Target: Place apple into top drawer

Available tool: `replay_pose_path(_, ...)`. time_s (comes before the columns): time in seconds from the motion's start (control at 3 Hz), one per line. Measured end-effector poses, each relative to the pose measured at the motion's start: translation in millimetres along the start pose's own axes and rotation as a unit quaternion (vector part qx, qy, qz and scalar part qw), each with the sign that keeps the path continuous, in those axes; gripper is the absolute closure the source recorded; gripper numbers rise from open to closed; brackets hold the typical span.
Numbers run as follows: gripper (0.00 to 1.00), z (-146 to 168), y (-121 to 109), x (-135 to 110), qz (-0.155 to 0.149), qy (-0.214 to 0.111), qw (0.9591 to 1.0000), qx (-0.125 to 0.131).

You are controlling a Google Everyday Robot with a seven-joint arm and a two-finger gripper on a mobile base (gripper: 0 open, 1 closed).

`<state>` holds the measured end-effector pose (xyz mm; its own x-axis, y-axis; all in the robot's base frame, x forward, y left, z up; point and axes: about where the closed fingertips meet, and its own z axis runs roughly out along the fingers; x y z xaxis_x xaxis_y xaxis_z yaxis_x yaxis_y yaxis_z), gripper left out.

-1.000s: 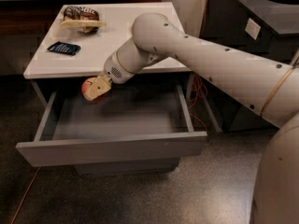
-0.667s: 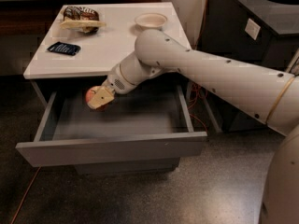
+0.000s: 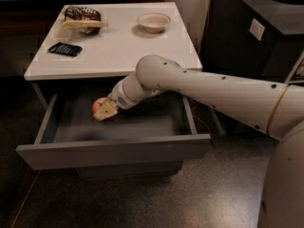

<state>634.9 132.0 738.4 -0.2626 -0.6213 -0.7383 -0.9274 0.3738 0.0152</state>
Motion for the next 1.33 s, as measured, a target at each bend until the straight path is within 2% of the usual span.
replay_pose_path(0.67,1.00,37.1,-26.3,35.7,0.007,0.018,0.9995,0.024)
replay_pose_path(1.33,1.00,56.6,-38.8,56.6,-0.016,0.024,0.9983,0.050)
